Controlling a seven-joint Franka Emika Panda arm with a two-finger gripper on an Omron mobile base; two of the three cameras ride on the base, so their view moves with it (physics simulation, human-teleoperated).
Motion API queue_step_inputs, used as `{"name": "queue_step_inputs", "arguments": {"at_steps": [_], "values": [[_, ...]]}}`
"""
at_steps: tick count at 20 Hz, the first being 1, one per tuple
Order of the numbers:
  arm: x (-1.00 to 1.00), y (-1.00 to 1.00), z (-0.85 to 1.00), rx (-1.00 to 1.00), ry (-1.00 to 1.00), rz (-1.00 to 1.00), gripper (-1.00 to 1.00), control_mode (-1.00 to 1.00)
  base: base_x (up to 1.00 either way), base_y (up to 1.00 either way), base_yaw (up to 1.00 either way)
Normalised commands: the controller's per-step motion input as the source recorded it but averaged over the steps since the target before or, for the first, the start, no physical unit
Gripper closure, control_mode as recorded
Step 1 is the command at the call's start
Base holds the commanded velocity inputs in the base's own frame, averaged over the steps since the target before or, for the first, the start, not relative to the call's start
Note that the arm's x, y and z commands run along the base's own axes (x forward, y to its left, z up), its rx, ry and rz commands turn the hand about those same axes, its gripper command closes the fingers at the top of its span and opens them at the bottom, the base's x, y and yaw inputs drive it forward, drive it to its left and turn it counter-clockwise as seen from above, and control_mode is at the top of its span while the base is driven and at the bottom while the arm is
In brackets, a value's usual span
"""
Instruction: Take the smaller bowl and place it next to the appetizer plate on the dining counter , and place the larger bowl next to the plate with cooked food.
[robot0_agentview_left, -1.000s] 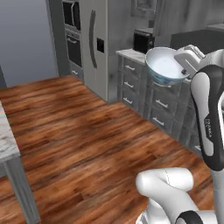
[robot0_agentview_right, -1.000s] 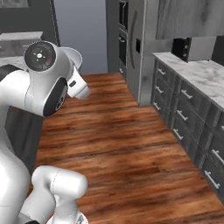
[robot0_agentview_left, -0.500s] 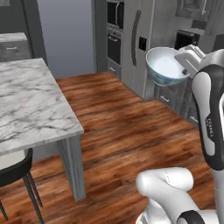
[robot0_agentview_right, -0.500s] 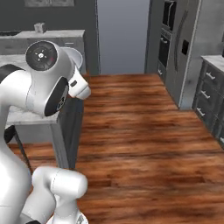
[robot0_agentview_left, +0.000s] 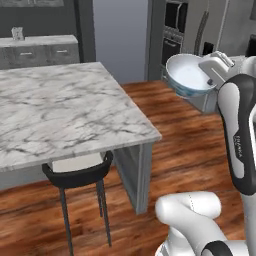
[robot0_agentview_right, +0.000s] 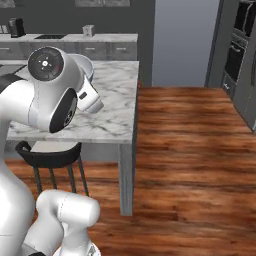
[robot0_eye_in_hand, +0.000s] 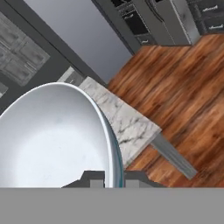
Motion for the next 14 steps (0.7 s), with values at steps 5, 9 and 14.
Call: {"name": "queue_step_inputs", "arguments": {"at_steps": [5, 9, 14], "values": [[0.0, 0.0, 0.0, 0.0, 0.0, 0.0, 1.0, 1.0, 0.19, 1.0, 0.22], [0.0, 0.0, 0.0, 0.0, 0.0, 0.0, 1.0, 1.0, 0.13, 0.99, 0.23], [0.0, 0.0, 0.0, 0.0, 0.0, 0.0, 1.0, 1.0, 0.11, 1.0, 0.21]]}}
